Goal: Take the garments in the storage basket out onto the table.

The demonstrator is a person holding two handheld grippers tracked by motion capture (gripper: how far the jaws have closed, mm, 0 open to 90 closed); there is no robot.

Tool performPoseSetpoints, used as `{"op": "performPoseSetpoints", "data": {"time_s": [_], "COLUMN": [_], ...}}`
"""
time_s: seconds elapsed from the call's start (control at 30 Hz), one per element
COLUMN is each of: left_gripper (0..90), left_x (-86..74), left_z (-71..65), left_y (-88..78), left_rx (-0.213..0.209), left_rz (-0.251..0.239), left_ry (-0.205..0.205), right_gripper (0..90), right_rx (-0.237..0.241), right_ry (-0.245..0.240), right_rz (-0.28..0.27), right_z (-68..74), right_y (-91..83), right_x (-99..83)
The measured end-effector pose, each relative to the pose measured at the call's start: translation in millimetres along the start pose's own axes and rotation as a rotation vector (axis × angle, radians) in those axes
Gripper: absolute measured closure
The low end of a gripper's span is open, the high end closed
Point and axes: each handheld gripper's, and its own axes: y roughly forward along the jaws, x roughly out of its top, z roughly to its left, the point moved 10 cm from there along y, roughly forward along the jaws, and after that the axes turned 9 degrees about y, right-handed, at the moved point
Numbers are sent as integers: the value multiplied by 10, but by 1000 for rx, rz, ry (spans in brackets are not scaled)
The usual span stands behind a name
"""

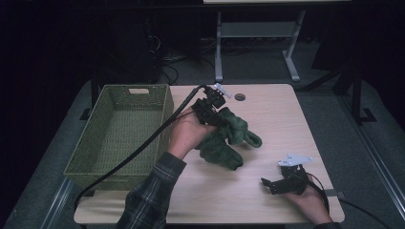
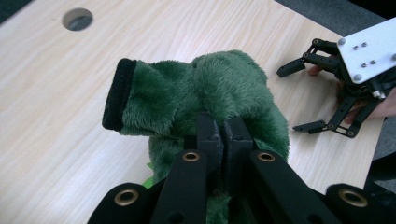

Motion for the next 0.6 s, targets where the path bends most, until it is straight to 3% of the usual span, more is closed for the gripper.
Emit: {"op": "performPoseSetpoints", "data": {"time_s": [0.2,0.5,0.6], "left_gripper": [874,865,858], "left_x": [-13,-117,-156], "left_z": [-94,-94,-104], "left_y": [317,661,764], "left_rx": [-29,-22,-28], "left_rz": [2,19,23], "left_ry": [-5,20,9], "right_gripper": [24,25,25], "right_rx": [-1,-2,-3], "right_ry": [0,-1,4], "right_rz": [1,-1,1], "right_z": [0,0,2], "right_y": [0,-2,-4], "right_x": [-1,-2,-6]}}
